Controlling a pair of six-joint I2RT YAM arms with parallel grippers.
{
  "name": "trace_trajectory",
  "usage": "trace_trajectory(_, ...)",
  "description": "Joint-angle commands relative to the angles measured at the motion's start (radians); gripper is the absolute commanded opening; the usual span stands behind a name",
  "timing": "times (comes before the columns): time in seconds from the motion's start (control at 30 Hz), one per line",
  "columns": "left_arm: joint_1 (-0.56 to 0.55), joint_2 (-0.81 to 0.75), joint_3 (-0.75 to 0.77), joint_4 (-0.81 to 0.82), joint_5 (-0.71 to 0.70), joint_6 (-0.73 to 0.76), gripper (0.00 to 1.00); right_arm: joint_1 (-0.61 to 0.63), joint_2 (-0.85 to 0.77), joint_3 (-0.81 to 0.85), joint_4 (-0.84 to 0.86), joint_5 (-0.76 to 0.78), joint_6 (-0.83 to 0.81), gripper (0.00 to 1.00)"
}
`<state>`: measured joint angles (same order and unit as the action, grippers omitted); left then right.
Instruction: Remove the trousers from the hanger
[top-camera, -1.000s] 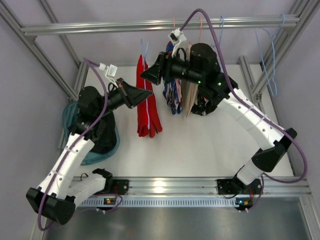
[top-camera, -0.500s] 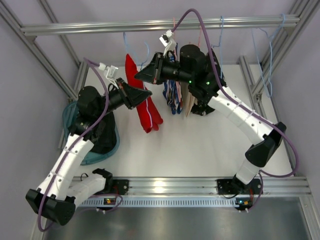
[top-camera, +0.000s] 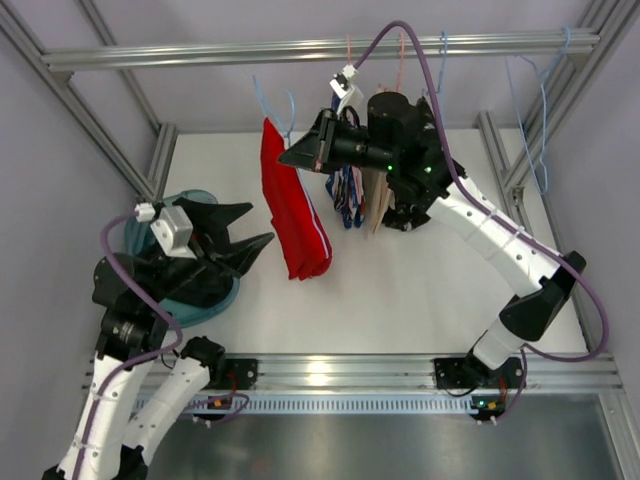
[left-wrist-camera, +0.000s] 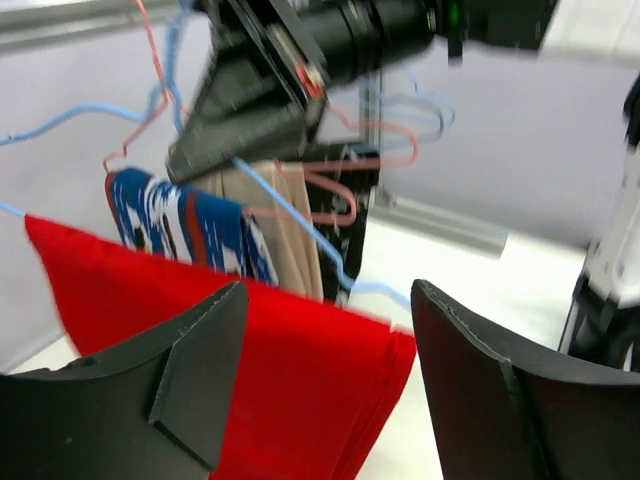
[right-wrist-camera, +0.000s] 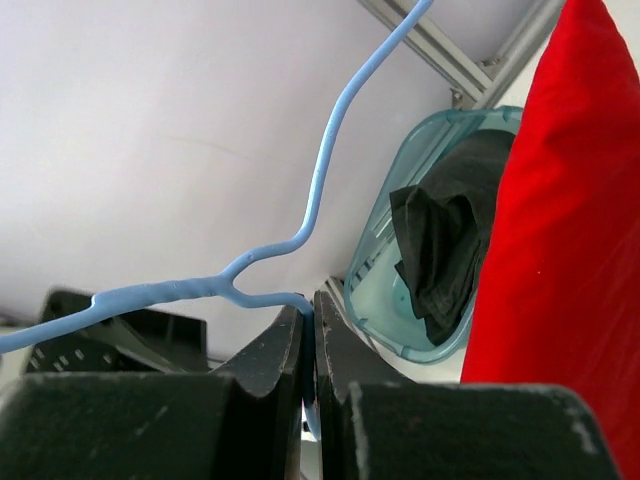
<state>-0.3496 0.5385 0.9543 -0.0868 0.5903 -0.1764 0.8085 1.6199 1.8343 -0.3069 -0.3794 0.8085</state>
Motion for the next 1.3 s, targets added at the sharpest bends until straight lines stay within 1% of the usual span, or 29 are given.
trace_trajectory(0.0,0.000,-0.055,-0.060,-0.190,0.068,0.228,0.72,-0.003,-0.058,0.089,0.062,0.083,0.098,0.00)
trace_trajectory(0.07,0.000,-0.072,-0.074,-0.241,0.083,0.315,0.73,-0.003,-0.029,0.124,0.029,0.112,0.121,0.00)
trace_trajectory(0.13,0.000,-0.084,-0.095,-0.278,0.092,0.339,0.73,-0.003,-0.005,0.186,-0.007,0.155,0.147,0.00)
trace_trajectory(0.27,0.000,-0.083,-0.140,-0.286,0.115,0.365,0.73,-0.002,0.073,0.295,-0.055,0.226,0.173,0.00)
trace_trajectory(0.53,0.000,-0.023,-0.164,-0.283,0.117,0.434,0.73,-0.009,0.141,0.362,-0.095,0.307,0.205,0.00)
trace_trajectory(0.67,-0.002,0.009,-0.179,-0.251,0.043,0.442,0.70,-0.008,0.163,0.382,-0.103,0.315,0.216,0.00)
trace_trajectory(0.87,-0.008,0.047,-0.206,-0.150,-0.029,0.445,0.72,-0.005,0.170,0.396,-0.107,0.338,0.219,0.00)
trace_trajectory(0.93,-0.017,0.069,-0.209,-0.119,-0.041,0.443,0.75,-0.005,0.170,0.396,-0.107,0.341,0.218,0.00)
trace_trajectory(1.0,-0.029,0.095,-0.209,-0.107,-0.047,0.434,0.81,-0.006,0.170,0.391,-0.109,0.344,0.216,0.00)
trace_trajectory(1.1,-0.087,0.129,-0.212,-0.061,-0.098,0.416,0.83,-0.005,0.167,0.388,-0.109,0.343,0.216,0.00)
trace_trajectory(1.17,-0.121,0.147,-0.219,-0.009,-0.186,0.402,0.83,-0.005,0.169,0.388,-0.109,0.341,0.216,0.00)
trace_trajectory(1.2,-0.156,0.155,-0.223,0.007,-0.217,0.399,0.82,-0.005,0.169,0.387,-0.109,0.341,0.215,0.00)
trace_trajectory(1.23,-0.170,0.162,-0.229,0.028,-0.281,0.396,0.80,-0.006,0.166,0.387,-0.109,0.341,0.216,0.00)
trace_trajectory(1.27,-0.178,0.172,-0.235,0.069,-0.309,0.390,0.79,-0.008,0.166,0.382,-0.107,0.336,0.218,0.00)
